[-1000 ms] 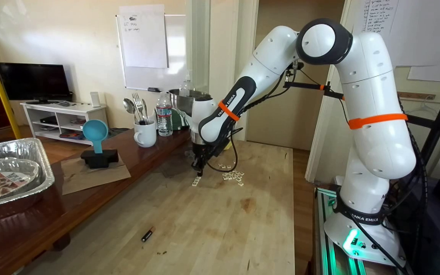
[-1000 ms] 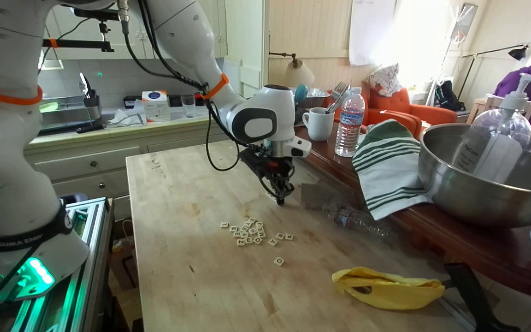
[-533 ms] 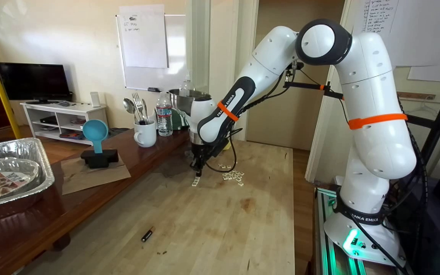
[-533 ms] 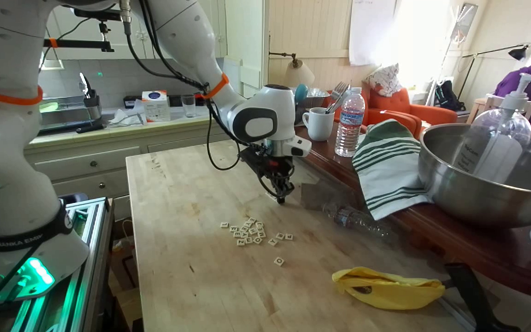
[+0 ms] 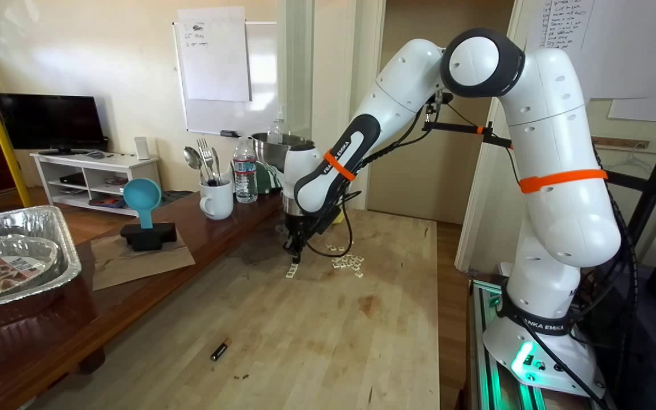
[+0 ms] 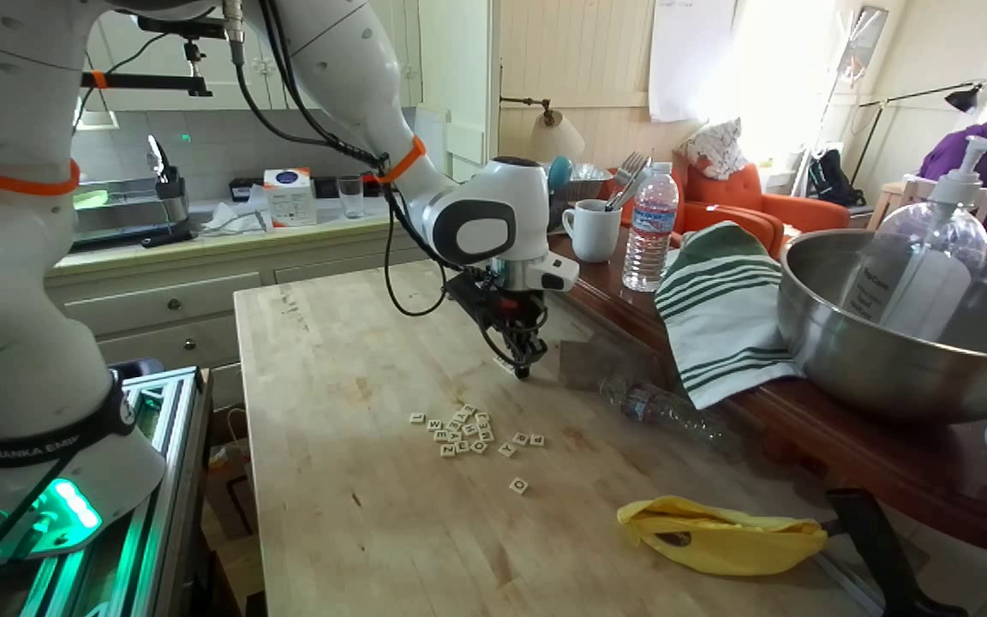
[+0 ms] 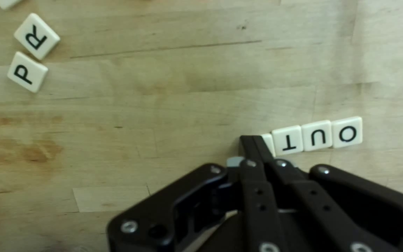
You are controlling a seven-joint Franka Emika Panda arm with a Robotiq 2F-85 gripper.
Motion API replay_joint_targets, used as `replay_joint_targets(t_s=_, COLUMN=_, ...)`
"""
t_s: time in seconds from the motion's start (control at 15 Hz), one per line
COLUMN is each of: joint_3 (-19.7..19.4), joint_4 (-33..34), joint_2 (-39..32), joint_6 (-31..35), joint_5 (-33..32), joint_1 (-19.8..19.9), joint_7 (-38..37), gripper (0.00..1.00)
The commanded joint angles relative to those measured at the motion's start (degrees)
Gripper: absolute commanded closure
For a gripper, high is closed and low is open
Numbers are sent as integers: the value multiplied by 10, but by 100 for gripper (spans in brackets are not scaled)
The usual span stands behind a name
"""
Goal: Align four letter tiles at the top.
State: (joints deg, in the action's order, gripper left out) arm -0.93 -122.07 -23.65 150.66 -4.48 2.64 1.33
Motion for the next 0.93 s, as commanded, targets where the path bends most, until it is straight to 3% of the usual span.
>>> replay_joint_targets(t_s=0.0, joint_3=2, joint_4=7, joint_2=-9, joint_6=-20, joint_5=12, joint_1=-1, joint_7=8, gripper=100)
replay_joint_targets(t_s=0.87, joint_3=12, joint_4=-17, joint_2=29, joint_6=-9, joint_5=23, joint_1=9, joint_7=43, gripper=100)
